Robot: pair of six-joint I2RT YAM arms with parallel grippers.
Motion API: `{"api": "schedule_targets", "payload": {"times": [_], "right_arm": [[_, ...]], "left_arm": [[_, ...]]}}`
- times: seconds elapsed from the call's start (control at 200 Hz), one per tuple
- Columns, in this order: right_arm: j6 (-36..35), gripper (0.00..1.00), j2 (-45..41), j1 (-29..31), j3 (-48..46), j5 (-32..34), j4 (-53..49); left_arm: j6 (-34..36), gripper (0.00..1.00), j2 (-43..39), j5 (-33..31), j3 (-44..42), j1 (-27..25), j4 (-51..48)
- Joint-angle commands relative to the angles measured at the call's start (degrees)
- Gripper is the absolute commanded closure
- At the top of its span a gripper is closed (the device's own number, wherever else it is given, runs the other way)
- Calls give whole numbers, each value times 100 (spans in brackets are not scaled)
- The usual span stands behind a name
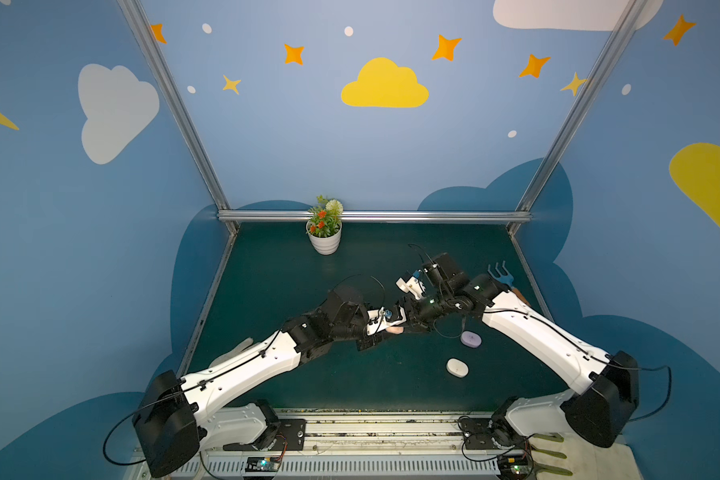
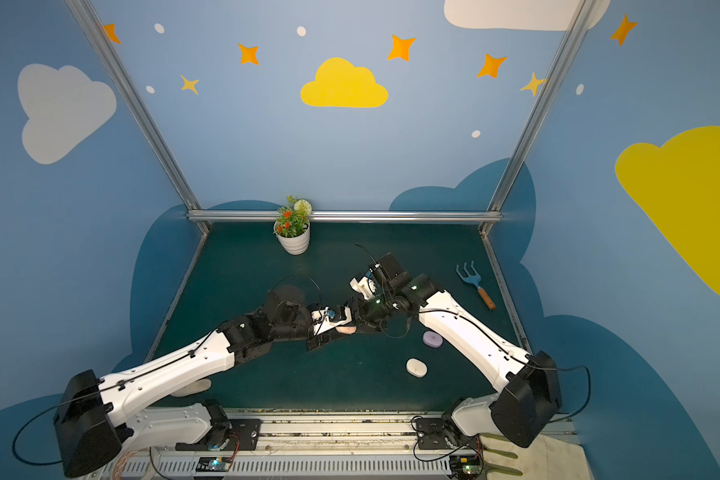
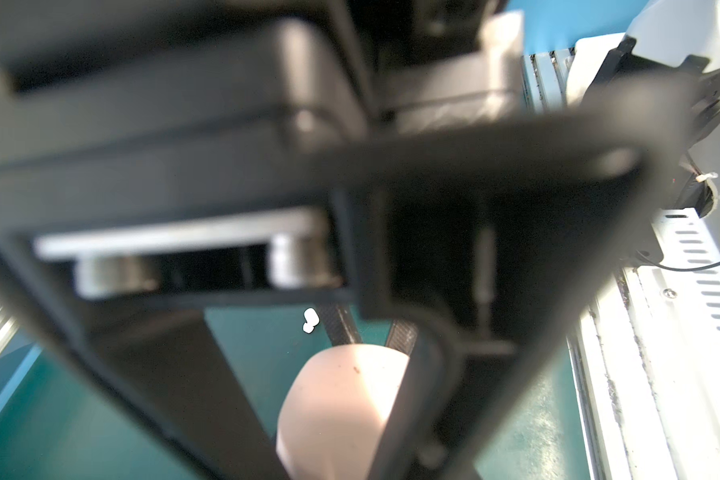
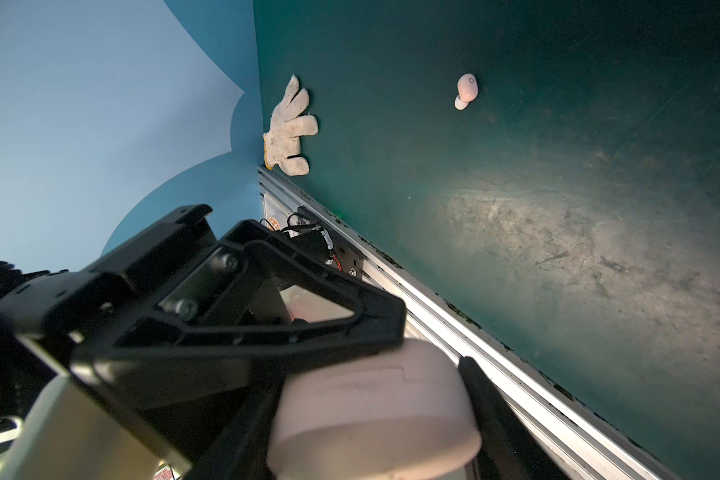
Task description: Insert the wireless bluetooth earbuds into the charging case
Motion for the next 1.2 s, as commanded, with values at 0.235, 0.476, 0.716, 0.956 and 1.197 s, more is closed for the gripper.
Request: {"api": "schedule_targets", "payload": {"times": [0.235, 0.476, 0.716, 0.956, 1.197], "right_arm": [[66, 69, 52, 71, 399, -122, 165], [83, 70, 72, 100, 435, -117, 171], [83, 69, 86, 100, 490, -131, 167], [108, 48, 12, 86, 462, -100, 156], [249, 30, -313, 4, 200, -73, 282]], "left_arm": [[76, 53, 85, 127, 123, -119, -89], [101, 56, 60, 109, 113, -128, -89], [99, 64, 66, 132, 122, -128, -106], [39, 69, 10, 46, 134, -128, -158], [-93, 72, -132, -109, 9, -128, -124]]}}
